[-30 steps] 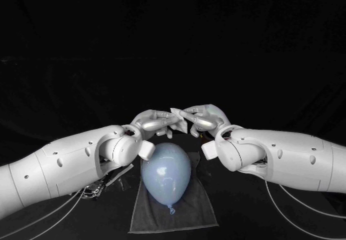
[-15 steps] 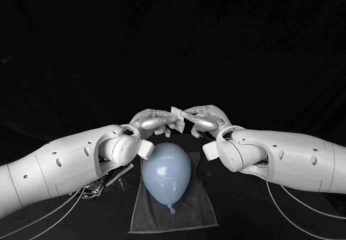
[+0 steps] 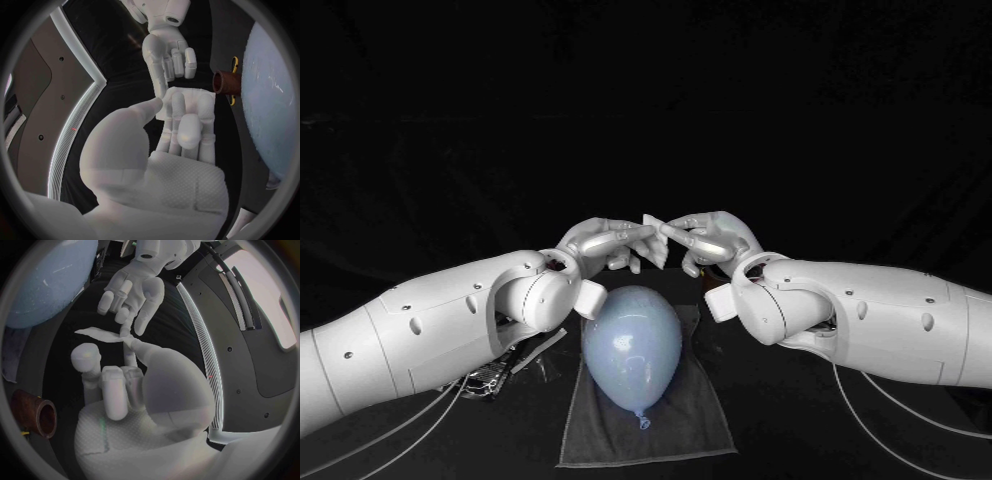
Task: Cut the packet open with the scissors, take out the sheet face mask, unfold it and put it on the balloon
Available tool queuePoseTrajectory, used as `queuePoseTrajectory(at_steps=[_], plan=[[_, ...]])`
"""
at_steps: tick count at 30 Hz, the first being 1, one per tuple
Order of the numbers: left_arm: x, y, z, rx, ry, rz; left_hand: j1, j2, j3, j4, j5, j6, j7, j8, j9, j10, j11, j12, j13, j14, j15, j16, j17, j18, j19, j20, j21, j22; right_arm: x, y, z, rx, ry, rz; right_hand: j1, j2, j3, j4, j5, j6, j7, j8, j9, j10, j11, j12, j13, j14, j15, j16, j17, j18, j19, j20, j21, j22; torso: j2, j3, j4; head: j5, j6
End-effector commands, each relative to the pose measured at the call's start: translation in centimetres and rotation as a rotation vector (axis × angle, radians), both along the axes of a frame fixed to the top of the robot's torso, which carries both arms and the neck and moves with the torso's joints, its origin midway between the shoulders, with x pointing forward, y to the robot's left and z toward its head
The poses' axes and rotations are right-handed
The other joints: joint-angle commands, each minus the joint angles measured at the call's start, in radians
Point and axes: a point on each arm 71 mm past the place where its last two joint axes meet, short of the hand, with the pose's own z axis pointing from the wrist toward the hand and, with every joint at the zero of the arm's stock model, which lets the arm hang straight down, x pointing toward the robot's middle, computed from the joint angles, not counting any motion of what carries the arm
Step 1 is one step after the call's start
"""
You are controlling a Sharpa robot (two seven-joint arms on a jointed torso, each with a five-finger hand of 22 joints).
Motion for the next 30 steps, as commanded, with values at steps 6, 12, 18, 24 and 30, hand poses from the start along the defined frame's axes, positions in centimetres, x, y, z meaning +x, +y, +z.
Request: queuePoseTrajectory(at_steps=[6, 12, 18, 24, 30], plan=[[-0.09, -0.32, 0.16, 0.027, -0.019, -0.029, -0.006, -0.024, -0.097, 0.025, -0.005, -0.031, 0.012, -0.023, -0.012, -0.034, 0.012, 0.029, 0.02, -0.017, 0.014, -0.002, -0.009, 0.012, 0.003, 0.015, -0.019, -0.013, -0.19, 0.36, 0.06, 0.002, -0.007, 0.025, -0.002, 0.009, 0.005, -0.001, 0.005, 0.021, -0.011, 0.012, 0.019, 0.103, -0.008, 0.004, 0.263, 0.091, -0.006, 0.004, 0.229, 0.013, 0.009, -0.001, 0.007, 0.002, 0.0, 0.0002, -0.0003, 0.002, 0.001], [-0.1, -0.44, 0.11, 0.037, -0.018, -0.033, 0.008, -0.023, -0.127, 0.034, -0.005, -0.031, 0.012, -0.023, -0.013, -0.042, 0.012, 0.044, 0.029, -0.018, 0.015, 0.004, -0.006, 0.013, 0.006, 0.017, -0.023, -0.018, -0.29, 0.52, 0.08, 0.004, -0.007, 0.03, -0.002, 0.009, 0.005, -0.001, 0.005, 0.021, -0.011, 0.012, 0.019, 0.103, -0.008, 0.004, 0.263, 0.091, -0.006, 0.004, 0.229, 0.013, 0.009, -0.001, 0.007, 0.002, 0.001, 0.0002, -0.0008, 0.001, 0.001], [-0.12, -0.55, 0.09, 0.045, -0.02, -0.036, 0.03, -0.02, -0.145, 0.034, -0.005, -0.023, 0.008, -0.019, -0.012, -0.042, 0.009, 0.058, 0.036, -0.016, 0.013, 0.009, -0.003, 0.013, 0.009, 0.017, -0.026, -0.02, -0.4, 0.68, 0.1, 0.006, -0.005, 0.035, -0.003, 0.009, 0.005, -0.001, 0.005, 0.021, -0.011, 0.012, 0.019, 0.102, -0.008, 0.004, 0.263, 0.091, -0.006, 0.004, 0.23, 0.013, 0.009, -0.001, 0.007, 0.001, 0.0, 0.0005, -0.0004, 0.001, 0.001], [-0.11, -0.6, 0.16, 0.042, -0.03, -0.033, 0.079, 0.007, -0.144, 0.028, -0.004, 0.001, -0.001, -0.006, -0.009, -0.034, -0.002, 0.072, 0.041, -0.002, 0.004, 0.026, 0.02, 0.012, 0.021, 0.013, -0.02, -0.014, -0.52, 0.86, 0.1, 0.01, 0.0, 0.042, -0.003, 0.009, 0.005, -0.001, 0.005, 0.021, -0.011, 0.012, 0.019, 0.102, -0.008, 0.004, 0.263, 0.091, -0.006, 0.004, 0.23, 0.013, 0.009, -0.001, 0.007, 0.001, -0.001, 0.0, -0.0006, 0.001, 0.001], [-0.17, -0.7, 0.28, 0.034, -0.042, -0.037, 0.136, 0.045, -0.119, 0.014, -0.004, 0.032, -0.015, 0.001, -0.011, -0.022, -0.015, 0.072, 0.037, 0.005, -0.007, 0.033, 0.025, 0.01, 0.034, 0.007, -0.009, 0.0, -0.47, 0.85, 0.07, 0.01, 0.002, 0.041, -0.004, 0.009, 0.006, -0.001, 0.005, 0.021, -0.011, 0.012, 0.019, 0.103, -0.008, 0.004, 0.263, 0.091, -0.006, 0.003, 0.229, 0.013, 0.008, -0.001, 0.006, 0.001, 0.0, -0.0004, 0.0001, 0.0, 0.001]])
